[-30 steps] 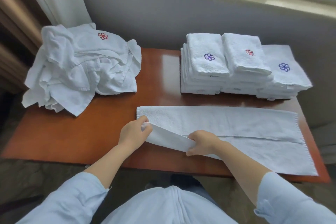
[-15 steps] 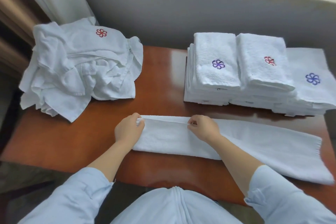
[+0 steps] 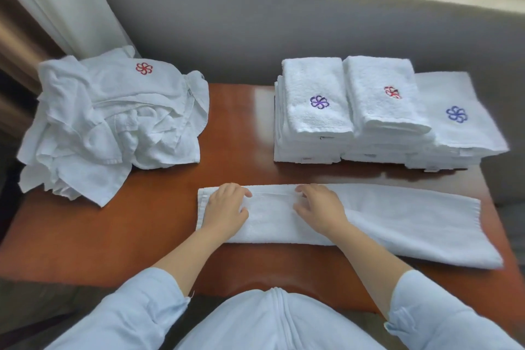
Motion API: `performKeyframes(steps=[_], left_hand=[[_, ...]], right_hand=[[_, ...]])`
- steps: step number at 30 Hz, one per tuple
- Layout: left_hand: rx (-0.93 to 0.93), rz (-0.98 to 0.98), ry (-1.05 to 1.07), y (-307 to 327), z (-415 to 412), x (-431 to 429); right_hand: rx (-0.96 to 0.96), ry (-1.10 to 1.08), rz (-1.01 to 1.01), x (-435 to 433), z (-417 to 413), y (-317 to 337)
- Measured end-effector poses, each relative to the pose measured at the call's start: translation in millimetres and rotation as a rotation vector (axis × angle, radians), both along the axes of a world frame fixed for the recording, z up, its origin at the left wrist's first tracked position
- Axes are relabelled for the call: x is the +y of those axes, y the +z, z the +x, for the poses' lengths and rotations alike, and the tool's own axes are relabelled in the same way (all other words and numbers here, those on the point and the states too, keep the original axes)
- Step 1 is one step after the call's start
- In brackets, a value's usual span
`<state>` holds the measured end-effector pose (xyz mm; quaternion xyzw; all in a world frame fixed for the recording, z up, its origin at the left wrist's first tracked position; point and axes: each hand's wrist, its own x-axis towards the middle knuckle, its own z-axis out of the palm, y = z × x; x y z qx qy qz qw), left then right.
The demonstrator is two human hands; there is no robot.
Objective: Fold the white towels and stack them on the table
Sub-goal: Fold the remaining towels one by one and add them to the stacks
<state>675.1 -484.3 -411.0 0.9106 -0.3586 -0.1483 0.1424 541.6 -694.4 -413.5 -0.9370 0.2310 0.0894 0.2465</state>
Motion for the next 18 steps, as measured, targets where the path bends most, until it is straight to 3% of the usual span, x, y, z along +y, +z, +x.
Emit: performKeyframes(steps=[5, 18], left_hand=[[0.087, -0.058, -0.185, 11, -29, -25], [0.197, -0.203, -0.449, 29, -118, -79]], right_hand=[[0.047, -0.134, -0.135, 4, -49, 13], [-0.016, -0.484, -0.153, 18, -184, 43]])
